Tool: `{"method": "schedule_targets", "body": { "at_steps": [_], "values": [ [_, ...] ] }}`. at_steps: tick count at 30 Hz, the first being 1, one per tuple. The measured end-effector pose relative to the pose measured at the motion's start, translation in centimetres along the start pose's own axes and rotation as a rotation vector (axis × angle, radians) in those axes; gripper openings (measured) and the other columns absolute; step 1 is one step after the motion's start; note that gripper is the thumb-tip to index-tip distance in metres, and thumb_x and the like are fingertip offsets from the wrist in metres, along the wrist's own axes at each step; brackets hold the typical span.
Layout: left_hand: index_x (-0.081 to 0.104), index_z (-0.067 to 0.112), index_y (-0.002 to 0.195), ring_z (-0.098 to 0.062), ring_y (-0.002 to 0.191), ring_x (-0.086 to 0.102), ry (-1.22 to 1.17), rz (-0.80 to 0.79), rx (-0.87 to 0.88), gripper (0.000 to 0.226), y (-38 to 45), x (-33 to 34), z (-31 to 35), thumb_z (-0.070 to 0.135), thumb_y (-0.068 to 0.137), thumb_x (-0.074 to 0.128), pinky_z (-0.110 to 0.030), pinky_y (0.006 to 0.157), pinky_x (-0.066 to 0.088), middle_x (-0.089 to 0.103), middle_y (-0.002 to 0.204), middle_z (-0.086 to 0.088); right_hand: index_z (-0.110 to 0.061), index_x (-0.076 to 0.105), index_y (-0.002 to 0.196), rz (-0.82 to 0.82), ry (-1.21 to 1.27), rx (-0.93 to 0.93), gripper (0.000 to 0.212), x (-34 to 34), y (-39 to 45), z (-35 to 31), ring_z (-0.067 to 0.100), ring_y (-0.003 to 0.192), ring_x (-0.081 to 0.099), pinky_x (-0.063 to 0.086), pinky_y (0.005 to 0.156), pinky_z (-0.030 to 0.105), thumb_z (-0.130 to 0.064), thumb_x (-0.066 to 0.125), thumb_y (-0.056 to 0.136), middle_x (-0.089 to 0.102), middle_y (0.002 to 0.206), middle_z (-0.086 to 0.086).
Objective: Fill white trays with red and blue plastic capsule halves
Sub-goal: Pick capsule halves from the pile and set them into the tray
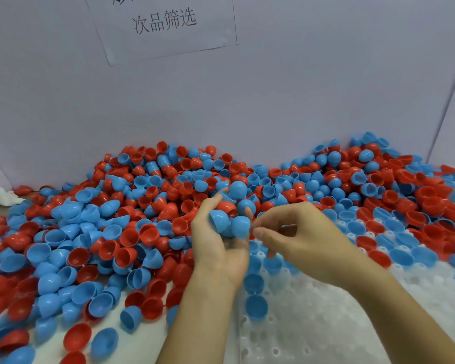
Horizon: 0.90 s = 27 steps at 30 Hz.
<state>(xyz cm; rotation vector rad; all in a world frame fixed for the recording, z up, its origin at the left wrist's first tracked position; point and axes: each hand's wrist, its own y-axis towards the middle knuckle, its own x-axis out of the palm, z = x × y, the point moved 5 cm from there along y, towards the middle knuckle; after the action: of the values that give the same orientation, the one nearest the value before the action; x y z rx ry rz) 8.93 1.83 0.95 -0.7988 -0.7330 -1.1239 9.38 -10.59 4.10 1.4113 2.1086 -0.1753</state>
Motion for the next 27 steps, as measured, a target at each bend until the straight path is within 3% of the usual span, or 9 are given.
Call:
{"method": "schedule_targets", "body": {
  "at_steps": [4, 8, 10, 14, 17, 19, 22, 24, 27],
  "values": [
    [0.068, 0.007, 0.078, -0.018, 0.059, 0.062, 0.037, -0.034, -0.025, 0.018, -0.1, 0.3, -0.6, 0.020, 0.088, 0.060, -0.026, 0.052, 0.056, 0.063, 0.074, -0.010, -0.023, 0.076, 0.080, 0.090, 0.081, 0.013, 0.008, 1.1, 0.2, 0.1, 0.009, 0.061, 0.069, 0.048, 0.055, 0.013, -0.018, 0.076, 0.086, 0.072, 0.073, -0.012],
    [0.066, 0.010, 0.079, -0.020, 0.060, 0.063, 0.064, -0.055, -0.018, 0.015, -0.1, 0.3, -0.6, 0.020, 0.088, 0.060, -0.030, 0.059, 0.054, 0.063, 0.073, -0.009, -0.031, 0.066, 0.066, 0.276, -0.004, -0.064, 0.025, 1.4, 0.2, -0.2, 0.002, 0.060, 0.063, 0.048, 0.058, 0.013, -0.015, 0.083, 0.077, 0.068, 0.070, -0.016],
    [0.066, 0.009, 0.078, -0.020, 0.058, 0.064, 0.067, -0.074, -0.028, 0.018, -0.2, 0.4, -0.8, 0.019, 0.091, 0.058, -0.030, 0.056, 0.057, 0.063, 0.072, -0.009, -0.028, 0.066, 0.067, 0.336, -0.005, -0.100, 0.024, 1.7, 0.1, -0.2, 0.003, 0.060, 0.060, 0.047, 0.056, 0.014, -0.013, 0.082, 0.076, 0.066, 0.067, -0.012],
    [0.070, 0.011, 0.055, -0.019, 0.048, 0.065, 0.047, -0.093, -0.021, 0.042, -0.3, 0.5, -0.6, 0.017, 0.094, 0.055, -0.026, 0.047, 0.054, 0.064, 0.058, -0.007, -0.027, 0.070, 0.076, 0.413, -0.014, -0.162, 0.021, 1.9, 0.3, -0.4, 0.009, 0.062, 0.057, 0.049, 0.057, 0.018, -0.009, 0.080, 0.078, 0.064, 0.069, -0.010],
    [0.069, 0.009, 0.061, -0.020, 0.051, 0.066, 0.025, -0.119, -0.023, 0.038, -0.2, 0.6, -0.6, 0.018, 0.093, 0.053, -0.029, 0.051, 0.058, 0.065, 0.060, -0.007, -0.025, 0.069, 0.075, 0.435, -0.022, -0.212, 0.024, 1.7, 0.1, -0.8, 0.009, 0.067, 0.060, 0.046, 0.059, 0.014, -0.003, 0.076, 0.078, 0.066, 0.073, -0.010],
    [0.068, 0.007, 0.058, -0.021, 0.052, 0.065, 0.005, -0.114, -0.014, 0.038, -0.1, 0.5, -0.4, 0.016, 0.091, 0.053, -0.030, 0.053, 0.058, 0.064, 0.063, -0.010, -0.022, 0.069, 0.076, 0.446, 0.075, -0.193, 0.021, 1.3, 0.1, -0.7, 0.010, 0.067, 0.066, 0.050, 0.059, 0.017, -0.002, 0.073, 0.082, 0.069, 0.073, -0.010],
    [0.066, 0.006, 0.061, -0.021, 0.055, 0.064, -0.032, -0.082, 0.029, 0.034, 0.2, 0.0, 0.0, 0.013, 0.091, 0.052, -0.029, 0.051, 0.056, 0.063, 0.066, -0.011, -0.015, 0.068, 0.082, 0.464, 0.255, -0.104, 0.012, 0.6, 0.3, -0.2, 0.018, 0.066, 0.072, 0.060, 0.064, 0.032, -0.004, 0.070, 0.087, 0.074, 0.073, -0.002],
    [0.066, 0.006, 0.070, -0.024, 0.061, 0.065, 0.003, -0.087, 0.028, 0.024, 0.2, 0.1, 0.0, 0.014, 0.089, 0.053, -0.032, 0.053, 0.057, 0.065, 0.071, -0.013, -0.017, 0.065, 0.088, 0.435, 0.329, -0.014, 0.011, 0.6, 0.3, 0.2, 0.016, 0.062, 0.073, 0.058, 0.061, 0.025, -0.007, 0.070, 0.088, 0.074, 0.069, 0.002],
    [0.070, 0.009, 0.067, -0.027, 0.061, 0.069, 0.103, -0.106, -0.011, 0.023, -0.1, 0.4, -0.5, 0.017, 0.084, 0.056, -0.035, 0.058, 0.057, 0.068, 0.071, -0.013, -0.025, 0.048, 0.091, 0.447, 0.333, 0.068, 0.027, 0.8, 0.1, 0.6, 0.015, 0.057, 0.071, 0.050, 0.056, 0.018, -0.010, 0.070, 0.087, 0.072, 0.062, 0.002]
  ]
}}
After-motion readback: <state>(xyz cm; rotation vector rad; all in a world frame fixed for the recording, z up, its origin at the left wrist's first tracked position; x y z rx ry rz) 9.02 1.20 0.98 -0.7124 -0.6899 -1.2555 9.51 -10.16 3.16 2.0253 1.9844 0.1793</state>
